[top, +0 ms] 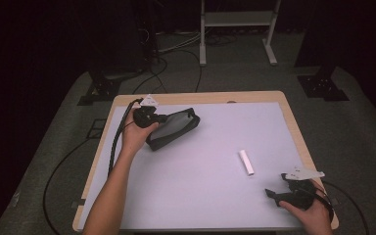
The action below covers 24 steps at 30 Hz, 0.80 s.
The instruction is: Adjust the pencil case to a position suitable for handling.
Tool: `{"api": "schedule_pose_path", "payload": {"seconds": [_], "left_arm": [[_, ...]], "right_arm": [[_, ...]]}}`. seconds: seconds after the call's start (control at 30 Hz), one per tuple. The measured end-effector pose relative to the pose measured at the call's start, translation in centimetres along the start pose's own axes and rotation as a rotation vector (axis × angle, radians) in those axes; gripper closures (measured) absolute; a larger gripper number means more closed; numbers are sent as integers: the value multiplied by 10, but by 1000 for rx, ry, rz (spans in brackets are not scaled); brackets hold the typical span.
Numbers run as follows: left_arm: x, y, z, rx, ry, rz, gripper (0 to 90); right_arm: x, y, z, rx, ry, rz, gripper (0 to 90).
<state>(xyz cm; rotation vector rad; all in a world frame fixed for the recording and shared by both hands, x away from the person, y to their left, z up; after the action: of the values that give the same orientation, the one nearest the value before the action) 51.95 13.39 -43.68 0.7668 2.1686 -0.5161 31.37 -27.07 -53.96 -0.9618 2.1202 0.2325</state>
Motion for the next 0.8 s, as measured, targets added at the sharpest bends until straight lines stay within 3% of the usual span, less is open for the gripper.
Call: {"api": "schedule_pose_path", "payload": {"seconds": [0.27, 0.43, 0.8], "left_arm": [[-1, -17, -9, 55, 0, 42, 886], [0, -27, -14, 99, -15, 43, 887], [11, -44, -22, 147, -5, 71, 886]], "right_arm": [[0, 0, 0, 0, 0, 0, 114], [0, 0, 0, 0, 0, 0, 114], [0, 0, 0, 0, 0, -1, 114]]}}
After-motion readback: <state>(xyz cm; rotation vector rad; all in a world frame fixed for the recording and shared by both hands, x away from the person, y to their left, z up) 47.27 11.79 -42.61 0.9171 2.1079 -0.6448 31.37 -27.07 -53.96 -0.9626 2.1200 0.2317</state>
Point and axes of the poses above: each handheld gripper's, and its own axes: z roughly forward along the jaws, x roughly out of its underside, y roughly to its left, the point moved 8 cm from there along z, roughly forward along the jaws, and after that the axes turned 13 degrees about -z, right-handed, at the moved point
